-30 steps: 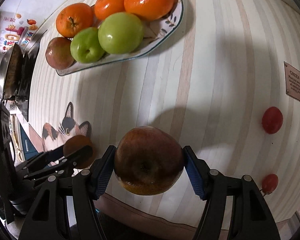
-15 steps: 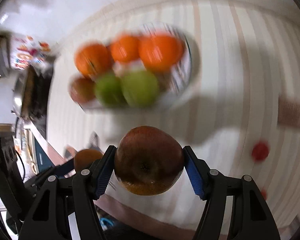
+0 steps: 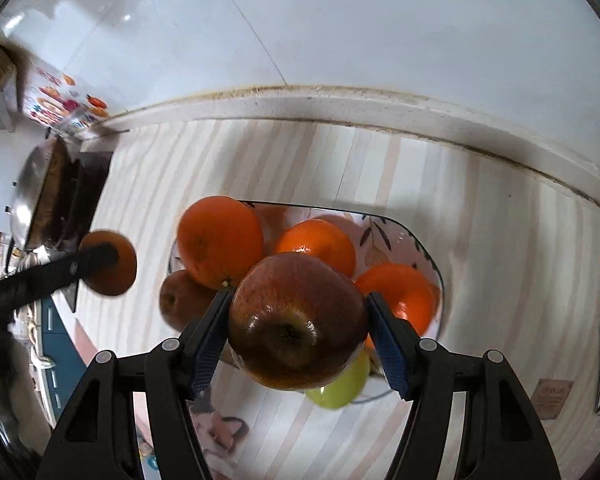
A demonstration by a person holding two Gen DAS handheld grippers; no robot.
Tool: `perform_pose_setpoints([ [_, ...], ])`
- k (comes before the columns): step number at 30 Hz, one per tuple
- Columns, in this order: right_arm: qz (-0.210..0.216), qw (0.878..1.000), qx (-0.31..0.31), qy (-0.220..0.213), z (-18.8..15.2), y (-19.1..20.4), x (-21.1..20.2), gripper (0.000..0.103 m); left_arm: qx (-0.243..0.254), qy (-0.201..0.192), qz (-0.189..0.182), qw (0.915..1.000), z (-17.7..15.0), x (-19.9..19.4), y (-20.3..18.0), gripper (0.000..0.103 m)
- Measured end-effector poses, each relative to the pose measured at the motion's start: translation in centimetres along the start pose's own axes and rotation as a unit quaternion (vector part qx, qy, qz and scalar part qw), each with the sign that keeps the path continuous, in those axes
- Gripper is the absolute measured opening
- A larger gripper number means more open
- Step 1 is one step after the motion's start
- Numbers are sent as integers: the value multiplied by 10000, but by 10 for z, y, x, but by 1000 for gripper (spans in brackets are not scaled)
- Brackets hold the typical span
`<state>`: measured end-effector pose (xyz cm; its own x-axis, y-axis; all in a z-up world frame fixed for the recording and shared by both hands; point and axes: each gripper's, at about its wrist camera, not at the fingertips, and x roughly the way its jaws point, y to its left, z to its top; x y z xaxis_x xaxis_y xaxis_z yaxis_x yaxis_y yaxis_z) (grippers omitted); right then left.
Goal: Organize fruits
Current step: 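Carry the dark orange onto the plate with the left tool while the right tool places the pear there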
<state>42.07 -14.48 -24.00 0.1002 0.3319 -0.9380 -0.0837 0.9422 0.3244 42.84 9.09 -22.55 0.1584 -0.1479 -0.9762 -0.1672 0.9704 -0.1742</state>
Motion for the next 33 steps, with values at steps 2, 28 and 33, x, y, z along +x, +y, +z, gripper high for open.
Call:
perform_pose_setpoints([
  [2, -80, 9999, -54, 41, 0, 0, 7, 70, -44, 119, 42, 9999, 7, 12, 6, 54],
  [28, -253, 9988, 6, 422, 8, 7, 30, 86, -34, 842, -70, 9964, 13, 61, 6, 55],
  [33, -278, 9988, 82, 388, 7, 3, 28, 91, 44, 816, -128, 9966, 10, 52, 8, 59],
])
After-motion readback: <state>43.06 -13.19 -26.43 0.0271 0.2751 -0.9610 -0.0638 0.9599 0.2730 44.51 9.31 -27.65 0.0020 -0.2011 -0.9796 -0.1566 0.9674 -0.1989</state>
